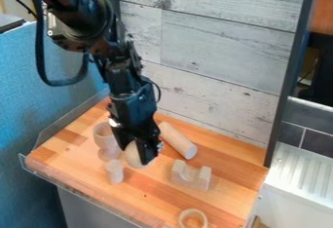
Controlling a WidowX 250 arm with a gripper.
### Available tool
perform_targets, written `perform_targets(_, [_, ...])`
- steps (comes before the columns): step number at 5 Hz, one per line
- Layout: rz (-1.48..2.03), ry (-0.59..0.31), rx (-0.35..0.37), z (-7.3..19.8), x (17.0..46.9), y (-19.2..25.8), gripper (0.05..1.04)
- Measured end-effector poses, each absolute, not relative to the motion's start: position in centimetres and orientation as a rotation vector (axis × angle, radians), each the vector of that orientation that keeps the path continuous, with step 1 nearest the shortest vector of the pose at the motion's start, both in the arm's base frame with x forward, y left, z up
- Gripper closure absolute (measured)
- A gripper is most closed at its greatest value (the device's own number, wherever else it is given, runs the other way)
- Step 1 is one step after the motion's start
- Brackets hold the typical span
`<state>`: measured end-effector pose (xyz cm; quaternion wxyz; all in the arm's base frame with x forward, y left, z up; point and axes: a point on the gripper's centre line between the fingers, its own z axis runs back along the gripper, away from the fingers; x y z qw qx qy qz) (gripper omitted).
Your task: Put the egg inside a cup
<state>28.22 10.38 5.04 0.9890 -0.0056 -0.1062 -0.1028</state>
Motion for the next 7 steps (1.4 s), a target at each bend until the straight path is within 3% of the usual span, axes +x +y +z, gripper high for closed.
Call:
perform_targets(3, [0.001,-0.250,0.034,6.5,30.5,15.3,0.344])
perform_targets(7, [0.099,-0.216,0.139,3.9,33.2,19.0,0.344])
